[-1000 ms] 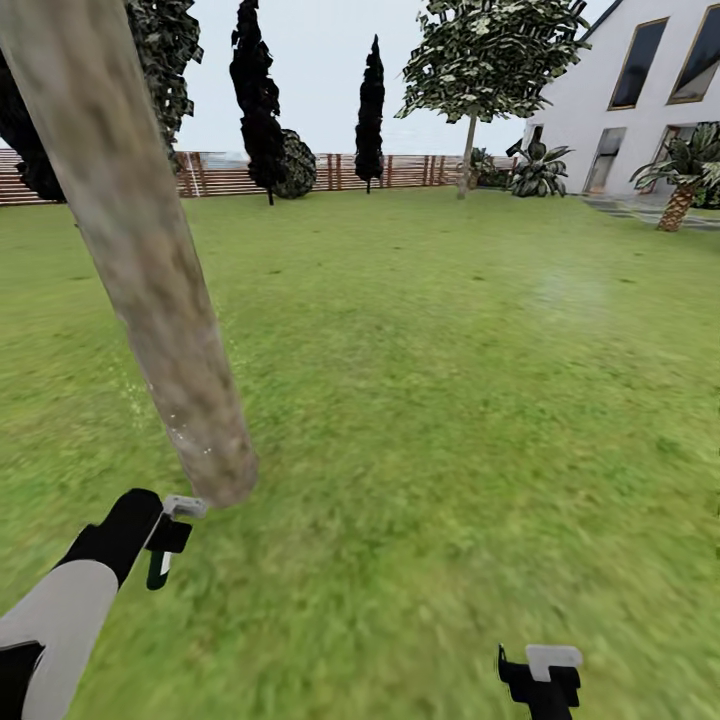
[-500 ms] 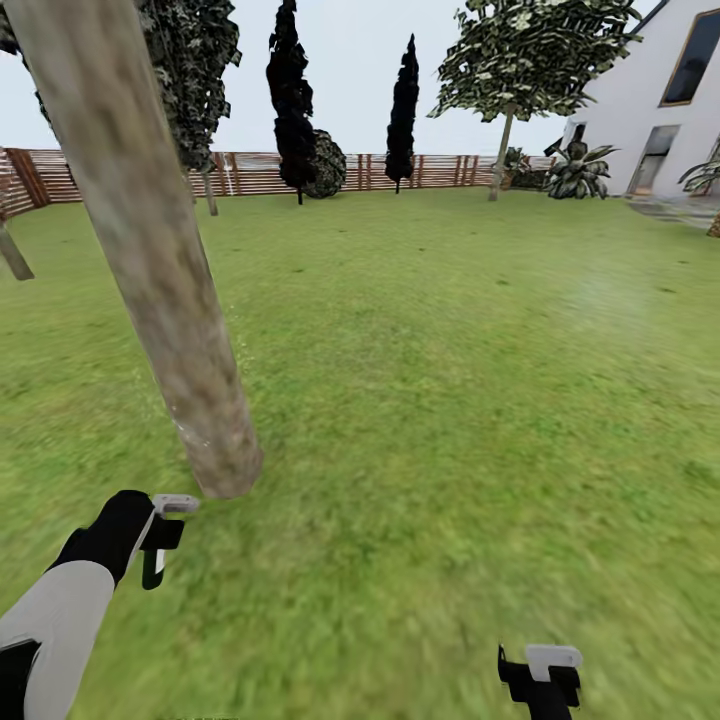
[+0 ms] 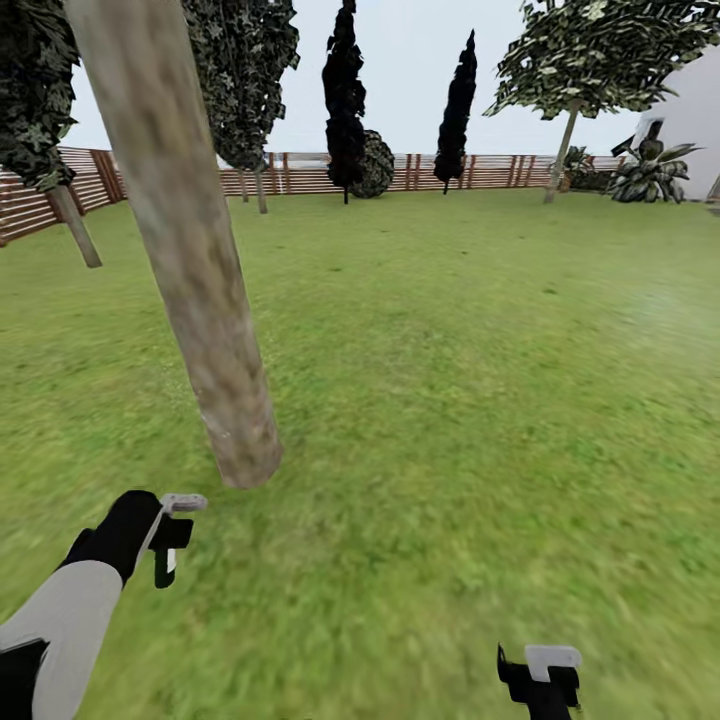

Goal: In the garden, pick up the pesticide atomizer on the floor and spray pesticide onto both trees until each tree trunk is fully covered.

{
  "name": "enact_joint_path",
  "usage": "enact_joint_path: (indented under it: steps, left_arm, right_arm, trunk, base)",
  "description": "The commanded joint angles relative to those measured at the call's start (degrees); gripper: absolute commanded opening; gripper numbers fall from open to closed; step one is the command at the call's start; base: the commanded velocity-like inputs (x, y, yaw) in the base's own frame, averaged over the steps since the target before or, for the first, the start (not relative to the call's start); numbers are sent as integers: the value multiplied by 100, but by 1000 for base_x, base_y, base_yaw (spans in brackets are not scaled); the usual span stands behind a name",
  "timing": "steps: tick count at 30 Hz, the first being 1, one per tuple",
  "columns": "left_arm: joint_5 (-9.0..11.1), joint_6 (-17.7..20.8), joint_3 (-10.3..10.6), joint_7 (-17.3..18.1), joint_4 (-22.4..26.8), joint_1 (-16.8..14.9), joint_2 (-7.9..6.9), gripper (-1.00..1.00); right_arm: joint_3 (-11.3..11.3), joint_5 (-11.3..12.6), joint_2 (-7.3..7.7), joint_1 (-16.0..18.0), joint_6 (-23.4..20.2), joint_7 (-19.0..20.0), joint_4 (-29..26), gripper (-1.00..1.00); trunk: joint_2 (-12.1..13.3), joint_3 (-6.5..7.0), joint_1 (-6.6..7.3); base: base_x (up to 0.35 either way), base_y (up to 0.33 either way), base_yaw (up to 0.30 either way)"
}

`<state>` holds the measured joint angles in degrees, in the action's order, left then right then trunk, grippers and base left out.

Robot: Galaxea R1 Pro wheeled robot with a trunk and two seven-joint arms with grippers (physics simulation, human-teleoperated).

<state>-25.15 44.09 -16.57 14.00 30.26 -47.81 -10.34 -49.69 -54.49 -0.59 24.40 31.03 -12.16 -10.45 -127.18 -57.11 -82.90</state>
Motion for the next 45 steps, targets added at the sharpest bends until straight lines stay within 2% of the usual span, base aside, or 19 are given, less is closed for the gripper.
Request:
enact_joint_path:
  steps: [1,3,6,8,10,11,12,14,17,19,21,22,25,28,37,40,42,43,45]
  left_arm:
    - [113,5,-14,78,23,-12,26,-100]
    - [297,10,32,95,219,-54,37,-100]
    - [353,95,102,132,395,-150,46,-100]
    - [353,128,288,143,409,-443,31,-100]
    - [353,332,624,204,410,-752,11,-100]
    - [351,560,892,430,410,-953,3,-100]
    - [339,694,1258,882,412,-1206,-11,-100]
    - [334,759,1774,1386,370,-1590,-3,-100]
    - [342,966,1966,1555,325,-2004,-8,-100]
    - [338,1028,2132,1679,324,-2033,-97,-100]
    - [324,1050,2564,2218,351,-2044,-381,-100]
    - [309,1052,2856,2699,386,-2040,-568,-100]
    - [323,1042,3210,2977,464,-1987,-646,-100]
    - [327,1059,3312,3015,570,-1979,-632,-100]
    - [310,1111,3278,3021,731,-2051,-701,-100]
    - [311,1328,3282,3012,798,-2328,-677,-100]
    - [309,1383,3275,2999,785,-2526,-795,-100]
    - [309,1388,3274,2996,769,-2522,-942,-100]
    - [309,1389,3269,2989,746,-2503,-1075,-100]
  right_arm:
    - [-31,-62,-2,3,9,-32,0,100]
    - [-32,-62,-2,3,9,-32,0,100]
    - [-32,-62,-2,4,9,-32,0,100]
    - [-32,-62,-2,4,8,-32,0,100]
    - [-32,-62,-2,3,8,-32,0,100]
    - [-32,-62,-2,3,8,-32,0,100]
    - [-32,-62,3,3,8,-32,0,100]
    - [-32,-62,10,3,8,-32,0,100]
    - [-32,-62,19,3,9,-32,-5,100]
    - [-34,-62,20,3,9,-32,-3,100]
    - [-36,-62,20,3,9,-32,-1,100]
    - [-33,-62,23,3,9,-32,-1,100]
    - [-32,-62,20,3,8,-32,0,100]
    - [-32,-62,16,3,8,-32,0,100]
    - [-32,-62,15,3,8,-32,0,100]
    - [-34,-62,16,3,8,-32,0,100]
    - [-33,-62,16,3,8,-32,0,100]
    - [-32,-62,15,3,8,-32,0,100]
    - [-32,-62,15,3,8,-32,0,100]
  trunk:
    - [-2,-5,1]
    - [-2,-5,1]
    - [-2,-5,1]
    - [-2,-5,1]
    - [-2,-5,1]
    - [-2,-5,1]
    - [-2,-5,1]
    - [-2,-5,1]
    - [-2,-5,1]
    - [-2,-5,1]
    - [-2,-5,1]
    - [-2,-5,1]
    - [-2,-5,1]
    - [-2,-5,1]
    - [-2,-5,1]
    - [-2,-5,1]
    - [-2,-5,1]
    - [-2,-5,1]
    - [-2,-5,1]
  base:
    - [4,-18,278]
    - [1,-7,278]
    - [0,-1,277]
    - [0,0,276]
    - [0,0,163]
    - [0,0,53]
    - [0,0,18]
    - [0,0,5]
    - [0,0,1]
    - [0,0,0]
    - [0,0,0]
    - [0,0,0]
    - [0,0,0]
    - [175,79,0]
    - [190,124,0]
    - [5,3,0]
    - [1,0,0]
    - [0,0,0]
    - [0,0,0]
